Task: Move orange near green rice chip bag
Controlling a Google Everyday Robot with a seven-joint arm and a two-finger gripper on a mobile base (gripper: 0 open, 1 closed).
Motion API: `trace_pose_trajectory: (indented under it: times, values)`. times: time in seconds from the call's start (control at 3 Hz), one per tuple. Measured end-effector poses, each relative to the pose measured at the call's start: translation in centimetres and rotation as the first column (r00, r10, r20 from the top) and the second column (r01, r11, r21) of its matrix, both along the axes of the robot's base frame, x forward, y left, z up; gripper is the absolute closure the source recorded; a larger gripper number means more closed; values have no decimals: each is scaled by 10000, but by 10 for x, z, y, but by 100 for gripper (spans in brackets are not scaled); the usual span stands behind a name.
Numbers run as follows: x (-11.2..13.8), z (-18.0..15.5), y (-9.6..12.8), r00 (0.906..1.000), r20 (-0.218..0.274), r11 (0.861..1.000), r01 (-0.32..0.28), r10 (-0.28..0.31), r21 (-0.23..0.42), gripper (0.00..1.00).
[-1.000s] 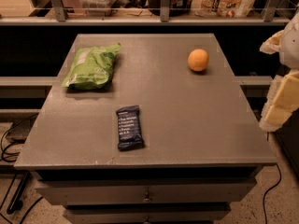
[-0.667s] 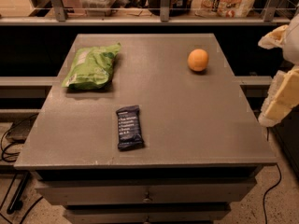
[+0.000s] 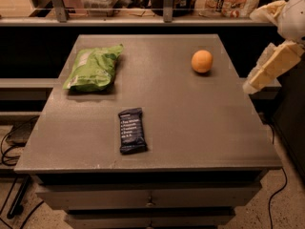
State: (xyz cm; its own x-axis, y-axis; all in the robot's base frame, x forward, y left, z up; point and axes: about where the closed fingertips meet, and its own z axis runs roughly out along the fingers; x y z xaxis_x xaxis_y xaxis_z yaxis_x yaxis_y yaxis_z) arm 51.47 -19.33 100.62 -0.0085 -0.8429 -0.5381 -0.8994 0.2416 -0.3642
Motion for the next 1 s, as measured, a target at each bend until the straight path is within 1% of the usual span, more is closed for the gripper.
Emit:
trace_pose_trajectory:
  times: [0.33,0.67,1.0]
  values:
    - [0,0,0,10000,1,10000,0,0,6,0]
    - [4,-7,2,9993,-151,9985,336,-330,427,0]
    - [30,-18,14,9986,-202,9890,513,-490,1387,0]
